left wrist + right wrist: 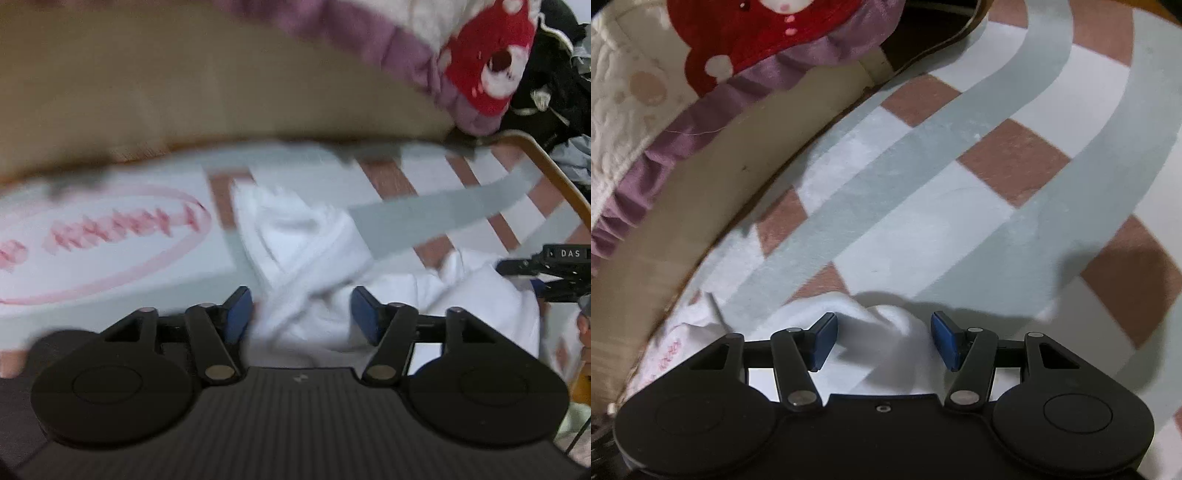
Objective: Fold clothes
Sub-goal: 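Pinch the T-shirt with the left gripper and lift it up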
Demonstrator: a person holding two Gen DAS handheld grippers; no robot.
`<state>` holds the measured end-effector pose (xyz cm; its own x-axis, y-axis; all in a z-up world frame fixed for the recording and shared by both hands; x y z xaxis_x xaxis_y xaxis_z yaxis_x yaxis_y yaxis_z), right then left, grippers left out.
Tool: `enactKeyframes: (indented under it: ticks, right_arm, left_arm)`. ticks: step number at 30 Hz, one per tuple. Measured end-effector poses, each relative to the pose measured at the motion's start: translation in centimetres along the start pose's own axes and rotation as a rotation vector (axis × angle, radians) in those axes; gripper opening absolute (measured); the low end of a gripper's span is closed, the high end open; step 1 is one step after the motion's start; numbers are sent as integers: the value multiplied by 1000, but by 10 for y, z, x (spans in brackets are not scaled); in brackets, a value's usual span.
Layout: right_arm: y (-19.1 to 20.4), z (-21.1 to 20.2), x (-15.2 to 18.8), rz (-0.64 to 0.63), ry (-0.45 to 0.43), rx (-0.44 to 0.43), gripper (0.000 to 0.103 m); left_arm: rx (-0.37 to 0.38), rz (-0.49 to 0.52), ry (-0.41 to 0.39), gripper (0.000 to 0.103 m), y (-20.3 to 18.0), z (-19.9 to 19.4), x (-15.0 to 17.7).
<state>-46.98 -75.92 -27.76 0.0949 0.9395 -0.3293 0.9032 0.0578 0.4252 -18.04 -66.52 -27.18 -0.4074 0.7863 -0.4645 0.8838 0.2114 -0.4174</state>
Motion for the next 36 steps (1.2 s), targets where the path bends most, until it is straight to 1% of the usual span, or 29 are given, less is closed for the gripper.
enactKeyframes:
  ticks: [1, 2, 3, 4, 5, 7, 8, 10, 12, 14, 16, 18, 19, 21, 23, 25, 27, 29, 31, 32, 34, 35, 36]
  right_arm:
    - [5, 0, 4, -8, 4, -7, 62]
    - [9, 0, 7, -16, 8, -14, 63]
    - [12, 2, 7, -37, 11, -10, 64]
    - [15, 4, 7, -58, 13, -5, 65]
    - [16, 4, 9, -70, 13, -1, 65]
    - [19, 6, 10, -94, 13, -2, 65]
    - [22, 8, 9, -132, 10, -3, 65]
    - [28, 15, 7, -207, 11, 0, 65]
    - [30, 25, 4, -210, 11, -17, 65]
    - [38, 26, 3, -205, 4, -59, 65]
    - [50, 23, 1, -232, -21, -89, 65]
    - [62, 18, 1, -280, -52, -111, 65]
    - [68, 17, 2, -305, -65, -118, 65]
    - [77, 17, 4, -348, -80, -136, 65]
    - [82, 25, 8, -362, -50, -137, 65]
    - [86, 34, 14, -371, -17, -129, 65]
    - [91, 43, 20, -384, 14, -122, 65]
    - [98, 51, 28, -420, 36, -113, 65]
    - [106, 51, 29, -470, 14, -82, 65]
    - [110, 51, 30, -495, 2, -66, 65]
    - [117, 47, 27, -514, -28, -65, 65]
    - [119, 43, 24, -511, -52, -47, 65]
    - [126, 34, 24, -506, -79, -64, 65]
  left_arm:
    - [26, -38, 27, 66, 1, 6, 3]
    - [35, -78, 37, 63, 4, 9, 6]
    - [41, -80, 31, 43, 5, 9, 7]
    - [36, -46, 16, 11, 2, 6, 6]
    - [8, -9, -18, 11, 0, -2, 4]
    - [-66, 59, -115, 11, -4, -26, -3]
    - [-97, 84, -189, 11, -7, -43, -10]
    - [-151, 122, -374, 11, -14, -88, -27]
    - [-195, 160, -522, 11, -24, -137, -46]
    - [-264, 234, -657, 11, -40, -187, -66]
    - [-306, 297, -770, 11, -53, -236, -82]
    - [-327, 316, -827, 11, -53, -269, -93]
    - [-332, 316, -836, 11, -50, -279, -96]
    - [-345, 304, -820, 11, -39, -285, -97]
    - [-371, 299, -788, 11, -26, -284, -96]
    - [-417, 323, -771, 11, -15, -283, -99]
    - [-441, 318, -788, 11, -2, -289, -108]
    - [-436, 272, -821, 11, 7, -299, -115]
    - [-421, 244, -840, 11, 11, -305, -120]
    - [-421, 248, -831, 11, 12, -303, -120]
    - [-430, 269, -783, 11, 13, -290, -114]
    - [-427, 274, -761, 11, 14, -283, -110]
    - [-410, 267, -743, 11, 14, -278, -104]
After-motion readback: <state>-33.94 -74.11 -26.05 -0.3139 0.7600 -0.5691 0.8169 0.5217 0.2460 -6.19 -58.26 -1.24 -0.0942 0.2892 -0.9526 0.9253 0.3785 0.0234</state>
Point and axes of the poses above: each gripper's, at about its wrist camera, not at the fingertips, and z roughly the way its jaws point, y to its left, x to its underside, the point moved 10 cm from there along z, roughly the way its jaws point, and after that the axes turned 2 degrees about x, right-handed, at the moved point
